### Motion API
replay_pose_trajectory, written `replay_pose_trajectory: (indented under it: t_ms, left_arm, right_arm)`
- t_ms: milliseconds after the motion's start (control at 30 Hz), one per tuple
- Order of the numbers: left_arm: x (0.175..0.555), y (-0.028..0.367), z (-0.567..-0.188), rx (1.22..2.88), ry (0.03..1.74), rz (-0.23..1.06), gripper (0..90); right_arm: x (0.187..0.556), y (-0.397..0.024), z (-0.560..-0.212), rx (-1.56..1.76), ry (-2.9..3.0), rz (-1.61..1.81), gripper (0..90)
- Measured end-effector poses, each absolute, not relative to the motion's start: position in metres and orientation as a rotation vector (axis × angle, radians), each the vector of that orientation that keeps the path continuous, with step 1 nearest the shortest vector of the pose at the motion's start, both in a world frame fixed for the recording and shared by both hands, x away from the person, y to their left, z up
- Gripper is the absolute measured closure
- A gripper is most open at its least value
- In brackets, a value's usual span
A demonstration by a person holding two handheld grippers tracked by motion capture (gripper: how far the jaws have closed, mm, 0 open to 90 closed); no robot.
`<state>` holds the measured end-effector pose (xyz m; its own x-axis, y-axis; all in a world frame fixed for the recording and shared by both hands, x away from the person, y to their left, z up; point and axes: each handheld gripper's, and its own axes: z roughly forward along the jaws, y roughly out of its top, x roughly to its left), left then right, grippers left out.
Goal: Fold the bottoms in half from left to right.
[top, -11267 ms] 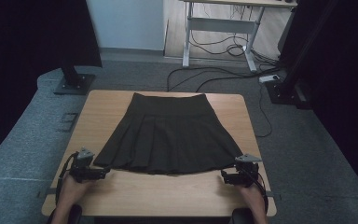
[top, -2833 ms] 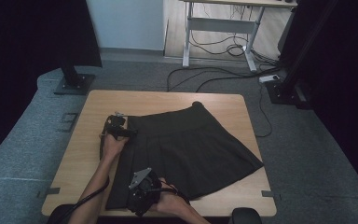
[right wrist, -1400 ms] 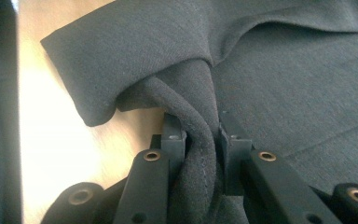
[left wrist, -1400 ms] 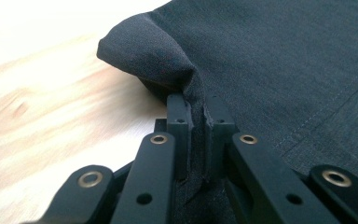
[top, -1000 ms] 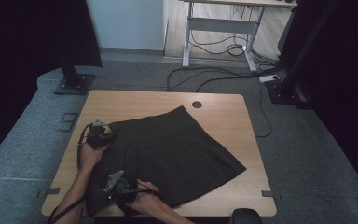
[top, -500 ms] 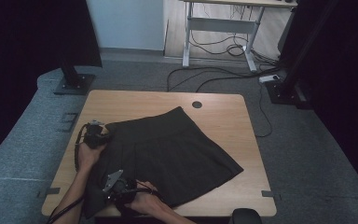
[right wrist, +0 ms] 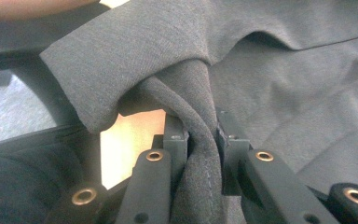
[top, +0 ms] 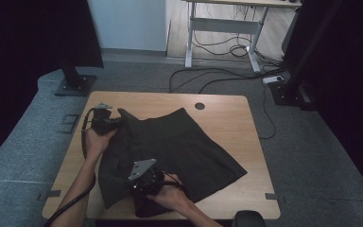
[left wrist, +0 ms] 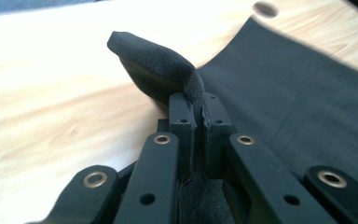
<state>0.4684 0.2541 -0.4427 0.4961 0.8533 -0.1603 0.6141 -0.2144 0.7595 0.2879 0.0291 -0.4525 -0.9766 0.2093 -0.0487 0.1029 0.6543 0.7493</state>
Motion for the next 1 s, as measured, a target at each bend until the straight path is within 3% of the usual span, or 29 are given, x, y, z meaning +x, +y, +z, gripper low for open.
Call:
replay_pose_trajectory:
  t_ms: [633, 1000]
  left_arm:
    - [0.494, 0.171, -0.386, 1.899, 1.045, 0.385, 84.8]
    - [0.510, 0.111, -0.381, 1.975, 0.911, 0.427, 84.6]
  right_arm:
    - [0.289, -0.088, -0.409, 0.478, 2.502, 1.241, 77.4]
    - [0.285, -0.128, -0.412, 0.592, 2.428, 1.231, 77.3]
